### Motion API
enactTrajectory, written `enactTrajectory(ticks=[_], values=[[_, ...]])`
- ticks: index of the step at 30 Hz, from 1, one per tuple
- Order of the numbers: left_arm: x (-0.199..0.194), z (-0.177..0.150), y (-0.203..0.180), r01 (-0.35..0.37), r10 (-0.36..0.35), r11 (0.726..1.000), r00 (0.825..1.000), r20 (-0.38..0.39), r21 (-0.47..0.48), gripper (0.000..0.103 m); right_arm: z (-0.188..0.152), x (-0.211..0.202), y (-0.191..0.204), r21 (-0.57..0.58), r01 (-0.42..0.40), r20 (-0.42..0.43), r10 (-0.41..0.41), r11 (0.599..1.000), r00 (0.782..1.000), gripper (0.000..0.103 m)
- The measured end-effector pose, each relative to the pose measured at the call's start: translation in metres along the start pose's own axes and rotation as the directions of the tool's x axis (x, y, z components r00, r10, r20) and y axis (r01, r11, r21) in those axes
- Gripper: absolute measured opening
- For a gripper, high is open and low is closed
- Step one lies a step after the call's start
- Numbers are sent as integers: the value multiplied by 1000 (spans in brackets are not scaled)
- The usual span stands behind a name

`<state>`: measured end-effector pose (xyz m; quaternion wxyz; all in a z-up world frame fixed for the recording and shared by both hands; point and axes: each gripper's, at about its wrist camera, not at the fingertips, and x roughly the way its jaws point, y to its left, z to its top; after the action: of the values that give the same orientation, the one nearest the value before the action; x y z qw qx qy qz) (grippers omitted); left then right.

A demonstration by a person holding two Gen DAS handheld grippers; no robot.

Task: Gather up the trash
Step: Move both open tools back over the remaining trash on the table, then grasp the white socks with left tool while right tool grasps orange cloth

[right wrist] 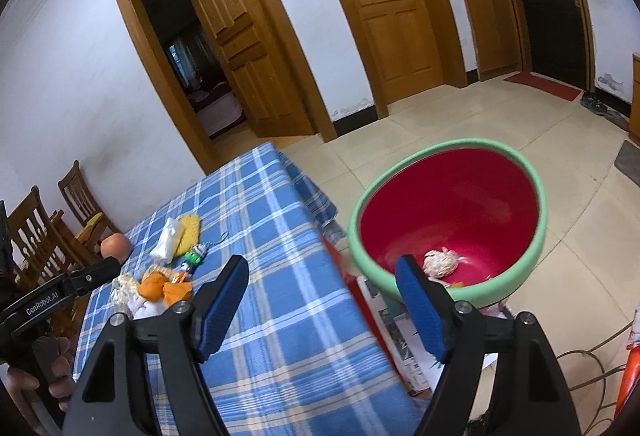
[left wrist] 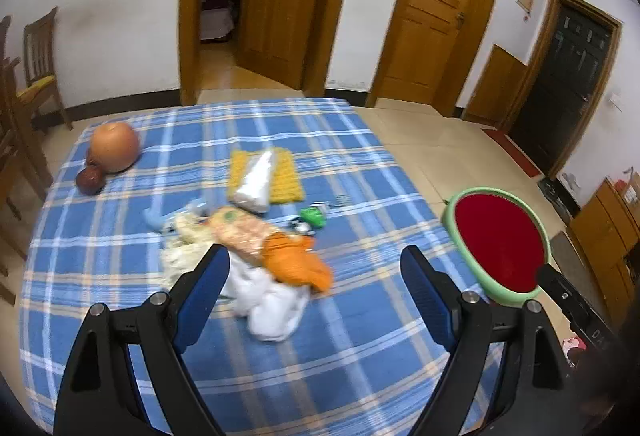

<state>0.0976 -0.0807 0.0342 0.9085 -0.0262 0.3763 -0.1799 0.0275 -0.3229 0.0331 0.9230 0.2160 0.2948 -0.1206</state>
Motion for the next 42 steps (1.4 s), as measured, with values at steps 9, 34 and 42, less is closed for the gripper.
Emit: enactTrajectory(ticks=[9,34,42], values=[[7,-13,37,-70,69,996,997,-37,-47,87,-12,18,18,-18,-23,-56,22,1000,998,79],[61,-44,36,-81,79,997,988,-136,-4,70,-23,41,19,-21,-34,-129,31,999,991,81],[63,-48,31,-39,40,999,989,-143,10,38,-26,44,19,-22,-37,-139,34,999,990,81]])
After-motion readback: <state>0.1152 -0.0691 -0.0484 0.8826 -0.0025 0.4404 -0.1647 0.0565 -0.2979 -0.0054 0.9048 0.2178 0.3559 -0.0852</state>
